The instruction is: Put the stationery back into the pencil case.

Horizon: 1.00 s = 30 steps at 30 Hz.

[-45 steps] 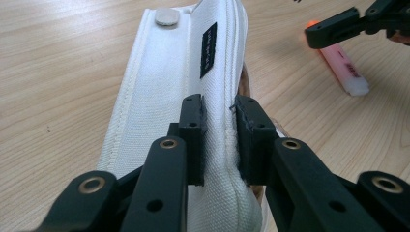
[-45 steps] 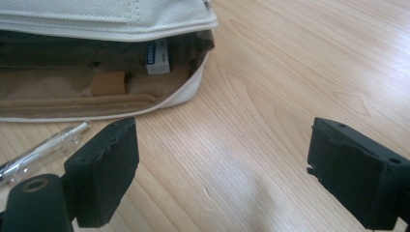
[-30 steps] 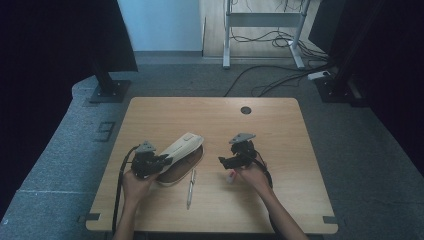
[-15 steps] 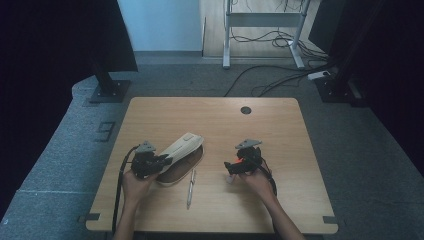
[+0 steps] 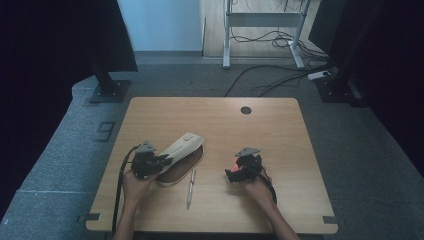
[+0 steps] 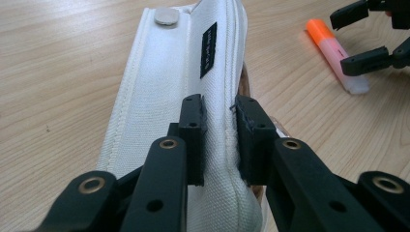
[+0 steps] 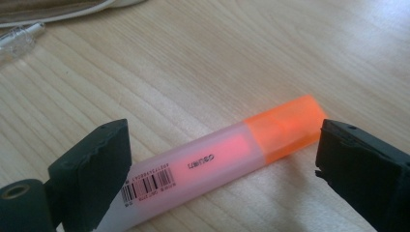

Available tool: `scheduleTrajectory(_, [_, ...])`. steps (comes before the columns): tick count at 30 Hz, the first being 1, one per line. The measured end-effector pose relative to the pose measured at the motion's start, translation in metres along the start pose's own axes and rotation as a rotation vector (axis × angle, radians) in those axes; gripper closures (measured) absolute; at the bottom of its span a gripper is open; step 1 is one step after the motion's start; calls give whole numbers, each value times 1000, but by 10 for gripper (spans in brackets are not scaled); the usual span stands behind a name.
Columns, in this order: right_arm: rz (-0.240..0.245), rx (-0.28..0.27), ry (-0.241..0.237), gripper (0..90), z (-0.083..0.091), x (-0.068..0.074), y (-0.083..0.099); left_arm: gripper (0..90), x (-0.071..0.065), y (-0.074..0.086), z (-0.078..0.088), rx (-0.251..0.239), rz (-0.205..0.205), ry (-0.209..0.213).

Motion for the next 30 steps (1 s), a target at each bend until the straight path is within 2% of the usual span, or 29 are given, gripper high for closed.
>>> scheduleTrajectory(3, [-3,4,-4,61,-2,2,2,748,0,0,0,1,-1,0])
scheduleTrajectory(7, [18,15,4,76,-3,5,4,747,0,0,0,3,-3,-2])
scheduleTrajectory(10, [29,20,2,134,-2,5,8,747,0,0,0,3,-3,-2])
scheduleTrajectory(13, [26,20,-22,185,1,3,11,747,0,0,0,4,-3,-1])
scheduleTrajectory(20, [29,13,-33,317,7,-1,14,747,-1,0,-1,5,-4,-3])
scheduleTrajectory(30, [48,31,-48,480,13,-8,18,747,-1,0,-1,5,-5,-4])
Point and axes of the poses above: each handheld gripper's, and its own axes: z roughly backward along the jaws, y roughly out of its underside, x roughly to its left, the point moved 8 cm from there along -z, roughly forward along the jaws, and after that the axes turned 13 degrees about y, right-handed, at the moved point
